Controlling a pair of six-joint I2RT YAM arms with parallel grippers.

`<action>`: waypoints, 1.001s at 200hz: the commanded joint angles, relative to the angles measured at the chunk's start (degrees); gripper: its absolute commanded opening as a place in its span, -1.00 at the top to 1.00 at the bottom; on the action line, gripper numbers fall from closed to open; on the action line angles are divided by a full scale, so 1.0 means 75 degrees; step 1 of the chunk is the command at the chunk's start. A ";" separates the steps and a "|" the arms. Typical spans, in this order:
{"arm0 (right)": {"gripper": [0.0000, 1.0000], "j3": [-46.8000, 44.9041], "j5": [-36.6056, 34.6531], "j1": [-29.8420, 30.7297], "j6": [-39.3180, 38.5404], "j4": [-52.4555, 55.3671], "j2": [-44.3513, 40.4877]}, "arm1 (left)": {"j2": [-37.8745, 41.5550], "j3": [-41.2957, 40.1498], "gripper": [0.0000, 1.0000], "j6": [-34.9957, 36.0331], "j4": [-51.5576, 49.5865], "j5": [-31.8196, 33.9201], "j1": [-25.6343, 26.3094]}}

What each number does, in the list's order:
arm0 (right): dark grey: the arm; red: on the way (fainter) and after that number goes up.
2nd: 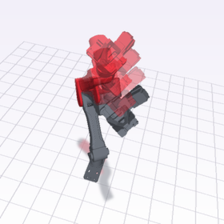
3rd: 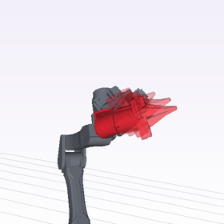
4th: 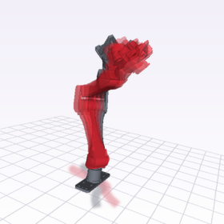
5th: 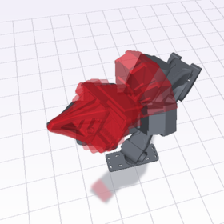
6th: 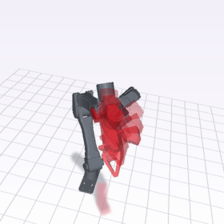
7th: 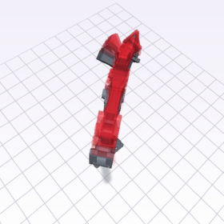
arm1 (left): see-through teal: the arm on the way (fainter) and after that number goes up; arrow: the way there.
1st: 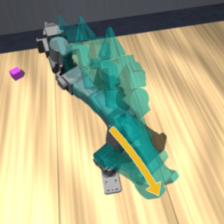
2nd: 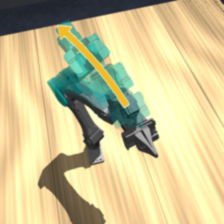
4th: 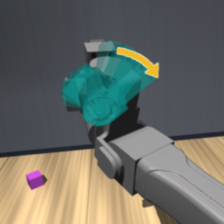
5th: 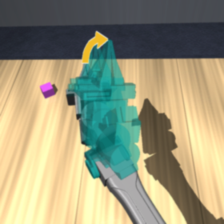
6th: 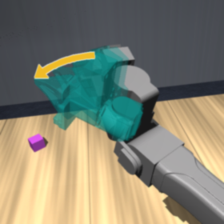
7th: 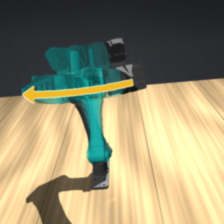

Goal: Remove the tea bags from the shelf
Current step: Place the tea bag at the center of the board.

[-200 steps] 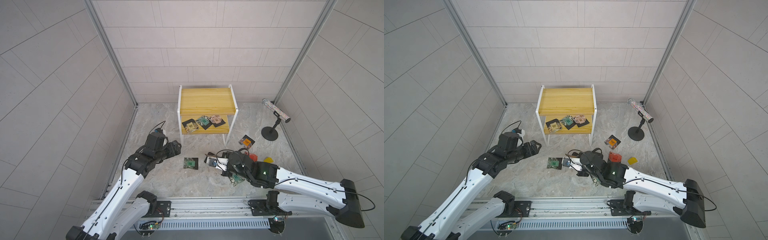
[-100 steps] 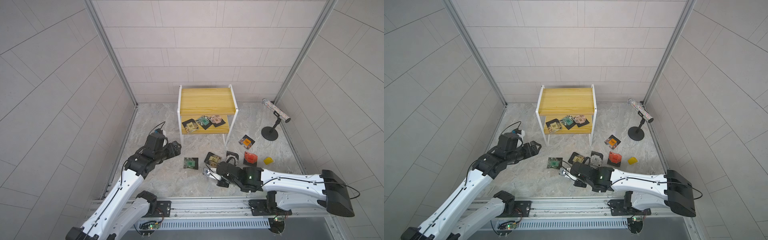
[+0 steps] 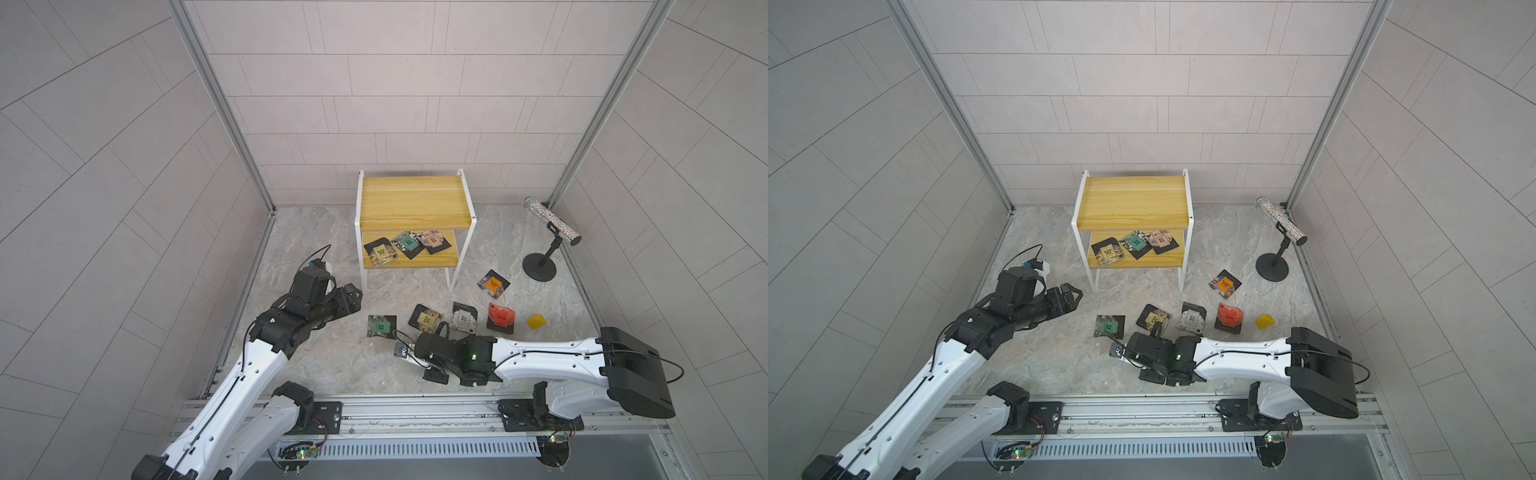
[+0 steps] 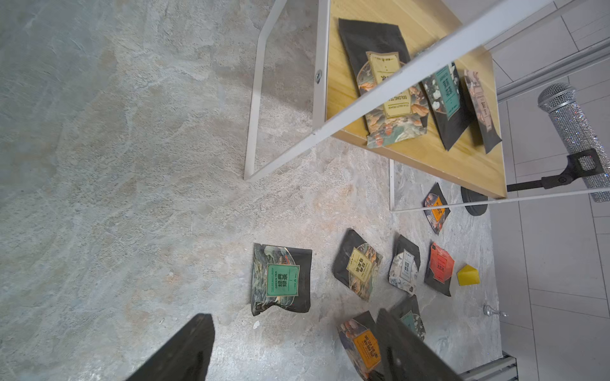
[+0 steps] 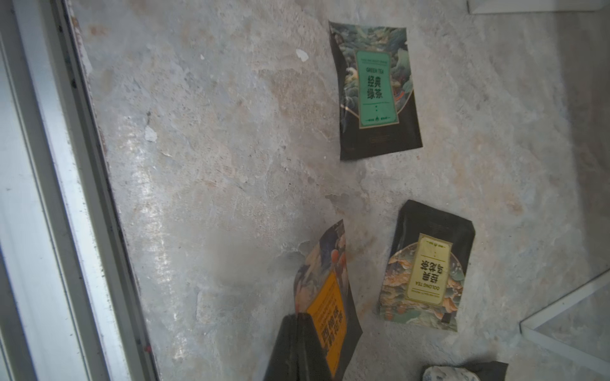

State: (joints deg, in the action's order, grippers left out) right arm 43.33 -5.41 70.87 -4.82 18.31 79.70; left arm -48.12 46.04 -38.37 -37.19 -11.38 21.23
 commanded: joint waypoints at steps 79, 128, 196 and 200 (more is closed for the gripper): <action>0.51 0.0146 0.0713 0.0148 0.0572 0.0044 -0.0009 | 0.0064 -0.0101 -0.70 0.0075 -0.0072 0.0093 -0.0054; 0.31 0.0231 0.0667 0.0142 0.0561 0.0134 -0.0218 | 0.0066 -0.0077 -0.70 0.0054 -0.0075 0.0064 -0.0054; 0.21 0.0603 -0.0004 0.0017 0.0453 0.0208 -0.1025 | -0.0049 0.0222 -0.70 0.0193 -0.0104 -0.0027 -0.0054; 0.21 0.0630 -0.0005 -0.0017 0.0437 0.0208 -0.1066 | -0.0049 0.0241 -0.70 0.0208 -0.0108 -0.0039 -0.0054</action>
State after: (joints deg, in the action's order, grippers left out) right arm 46.17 -2.98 71.55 -1.10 18.90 74.24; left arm -48.31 45.84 -38.09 -37.26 -11.44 21.23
